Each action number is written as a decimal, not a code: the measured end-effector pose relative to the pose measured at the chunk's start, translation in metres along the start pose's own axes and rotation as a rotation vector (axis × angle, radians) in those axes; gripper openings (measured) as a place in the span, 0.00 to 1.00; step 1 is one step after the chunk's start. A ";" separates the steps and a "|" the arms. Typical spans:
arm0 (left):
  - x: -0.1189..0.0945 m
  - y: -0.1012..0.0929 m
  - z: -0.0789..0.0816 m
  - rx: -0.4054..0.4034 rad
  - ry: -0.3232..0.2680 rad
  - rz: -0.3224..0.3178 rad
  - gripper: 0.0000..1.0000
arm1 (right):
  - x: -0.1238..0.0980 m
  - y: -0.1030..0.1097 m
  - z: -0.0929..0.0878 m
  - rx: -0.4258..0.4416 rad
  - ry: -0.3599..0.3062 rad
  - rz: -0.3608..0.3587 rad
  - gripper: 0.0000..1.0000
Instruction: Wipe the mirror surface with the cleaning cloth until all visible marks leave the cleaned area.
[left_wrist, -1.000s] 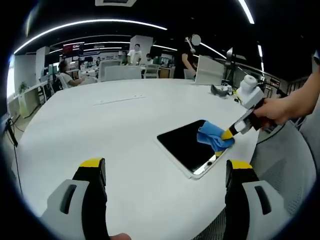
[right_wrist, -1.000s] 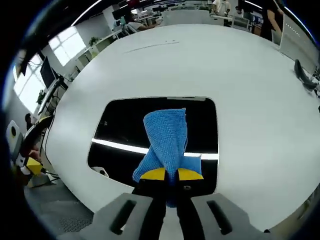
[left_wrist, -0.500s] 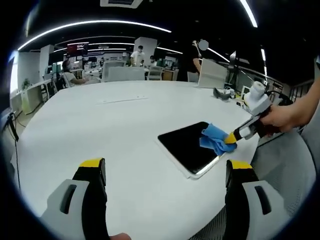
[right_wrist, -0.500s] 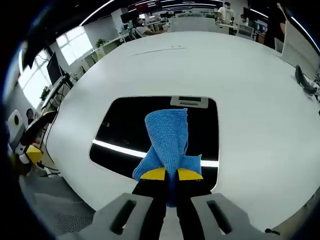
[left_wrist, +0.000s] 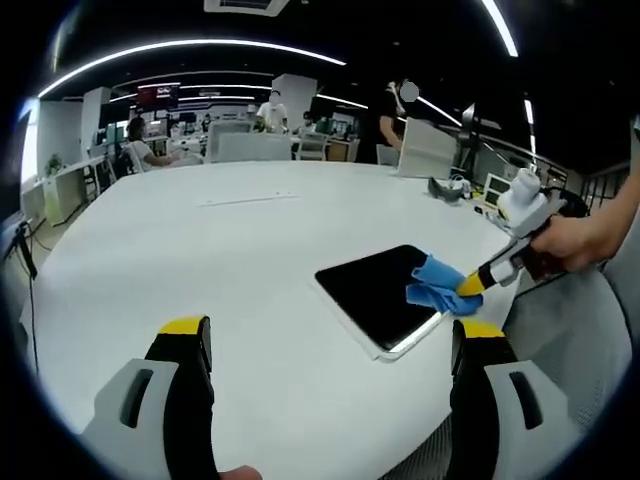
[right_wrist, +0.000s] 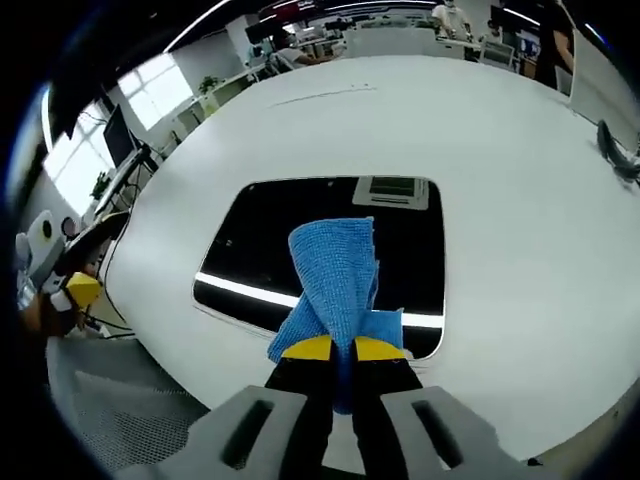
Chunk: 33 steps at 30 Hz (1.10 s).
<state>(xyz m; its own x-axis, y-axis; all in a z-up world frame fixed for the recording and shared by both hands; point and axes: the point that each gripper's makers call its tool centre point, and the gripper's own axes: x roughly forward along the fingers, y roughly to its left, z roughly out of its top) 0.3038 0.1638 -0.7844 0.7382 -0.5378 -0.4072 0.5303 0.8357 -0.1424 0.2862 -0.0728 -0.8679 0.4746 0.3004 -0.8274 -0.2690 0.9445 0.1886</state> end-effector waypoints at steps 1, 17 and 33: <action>0.001 0.000 0.000 0.000 0.000 0.000 0.99 | 0.000 0.000 0.000 -0.002 0.000 0.000 0.00; 0.000 0.002 -0.003 -0.007 0.003 0.006 0.99 | 0.000 0.001 -0.002 -0.013 0.005 0.022 0.00; 0.001 0.001 -0.006 -0.007 0.007 0.012 0.99 | -0.005 -0.019 -0.003 0.003 0.018 0.009 0.00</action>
<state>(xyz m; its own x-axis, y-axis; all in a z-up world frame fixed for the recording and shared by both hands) 0.3025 0.1651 -0.7903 0.7417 -0.5269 -0.4149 0.5186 0.8429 -0.1434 0.2860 -0.0929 -0.8688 0.4568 0.3060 -0.8353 -0.2705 0.9423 0.1973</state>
